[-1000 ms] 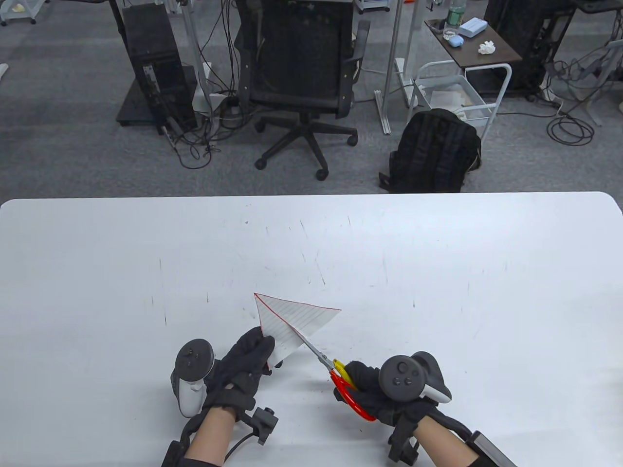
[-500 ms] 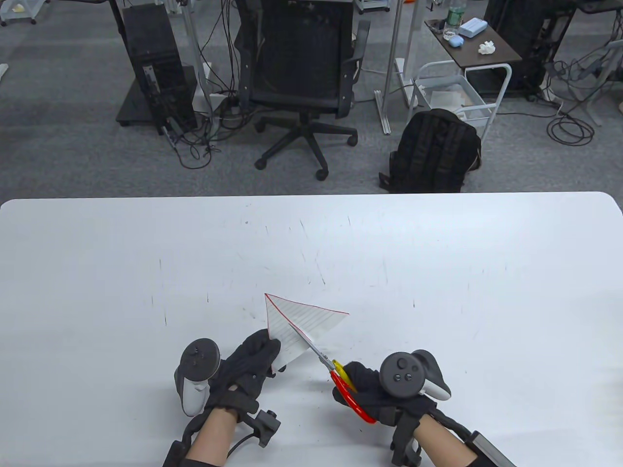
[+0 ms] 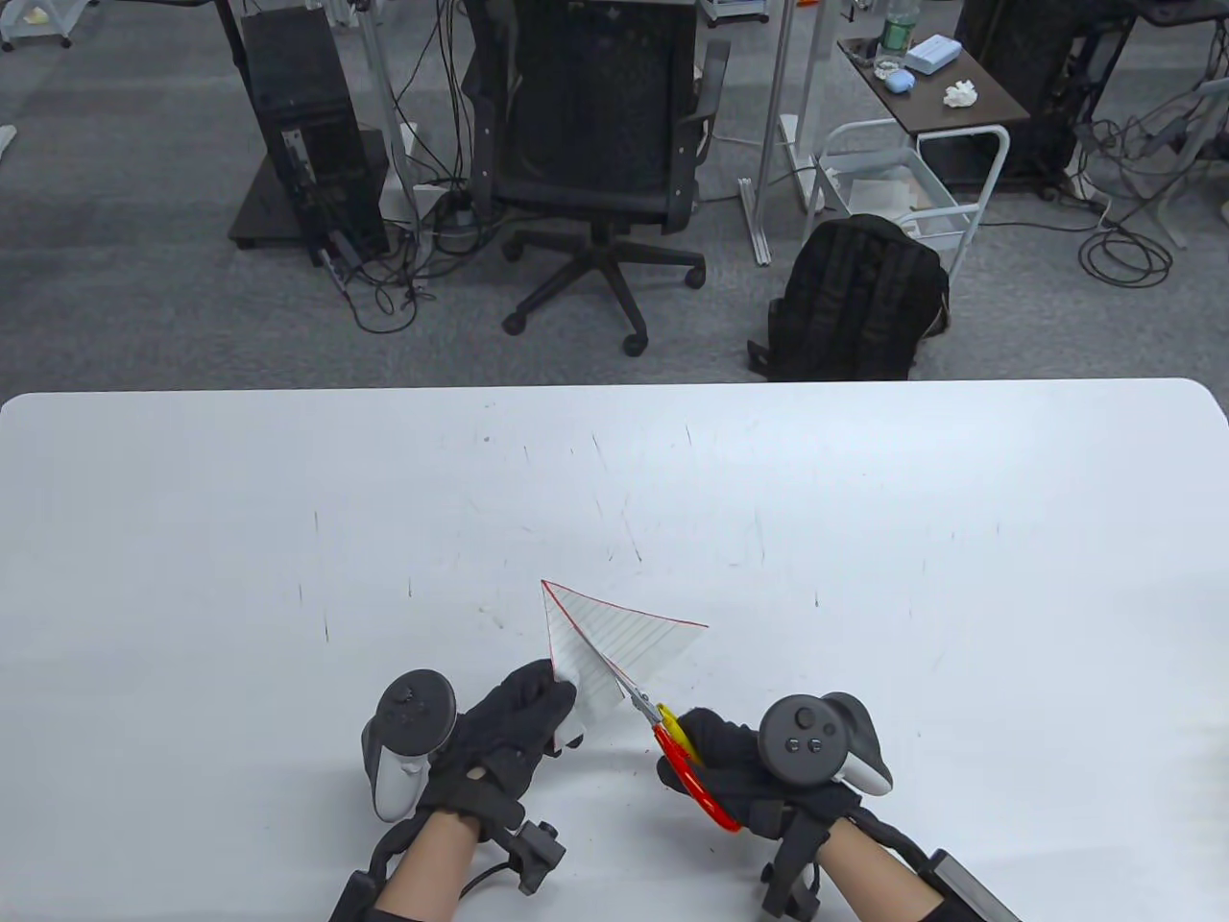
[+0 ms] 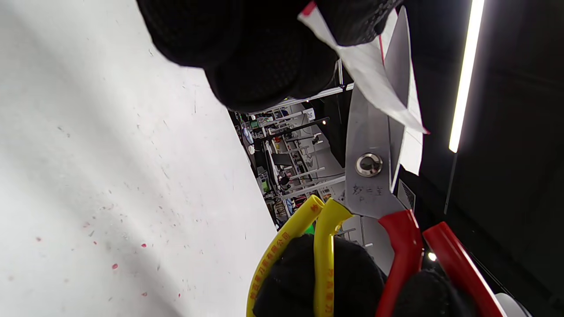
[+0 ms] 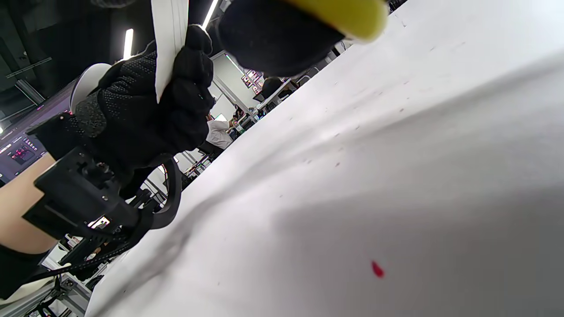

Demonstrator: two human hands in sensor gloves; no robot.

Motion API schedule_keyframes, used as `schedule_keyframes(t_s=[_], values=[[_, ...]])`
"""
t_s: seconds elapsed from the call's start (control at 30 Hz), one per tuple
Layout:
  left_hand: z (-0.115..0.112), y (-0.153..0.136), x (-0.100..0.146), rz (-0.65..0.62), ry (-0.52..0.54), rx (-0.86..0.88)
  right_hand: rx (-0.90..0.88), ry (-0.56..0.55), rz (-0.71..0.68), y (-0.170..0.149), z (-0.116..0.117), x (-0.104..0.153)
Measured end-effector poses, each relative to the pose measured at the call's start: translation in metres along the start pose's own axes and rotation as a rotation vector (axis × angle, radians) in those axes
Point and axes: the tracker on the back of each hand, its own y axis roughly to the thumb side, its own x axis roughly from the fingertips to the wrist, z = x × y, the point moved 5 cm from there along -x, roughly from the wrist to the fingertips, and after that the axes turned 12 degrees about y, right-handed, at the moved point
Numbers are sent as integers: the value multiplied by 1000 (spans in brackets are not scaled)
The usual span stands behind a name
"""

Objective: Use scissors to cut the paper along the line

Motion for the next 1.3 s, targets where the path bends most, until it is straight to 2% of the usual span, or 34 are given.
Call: schedule_keyframes(t_s=[0.33,0.5,0.73,0.9,1.1,1.2,1.3], values=[[1,-1,1,8,8,-6,-14,-5,8,-1,0,1],[2,-3,1,25,18,-2,14,-44,1,1,-3,1],[-1,-10,-1,52,-12,14,14,-43,6,0,-2,1],[16,-19,-3,48,50,-152,54,-39,-2,3,-2,0],[28,-23,-2,77,85,123,80,3,-7,5,3,-2],[27,-20,-3,67,69,130,87,6,-5,5,4,-2],[25,-17,-4,52,68,61,89,5,-3,5,4,-2]])
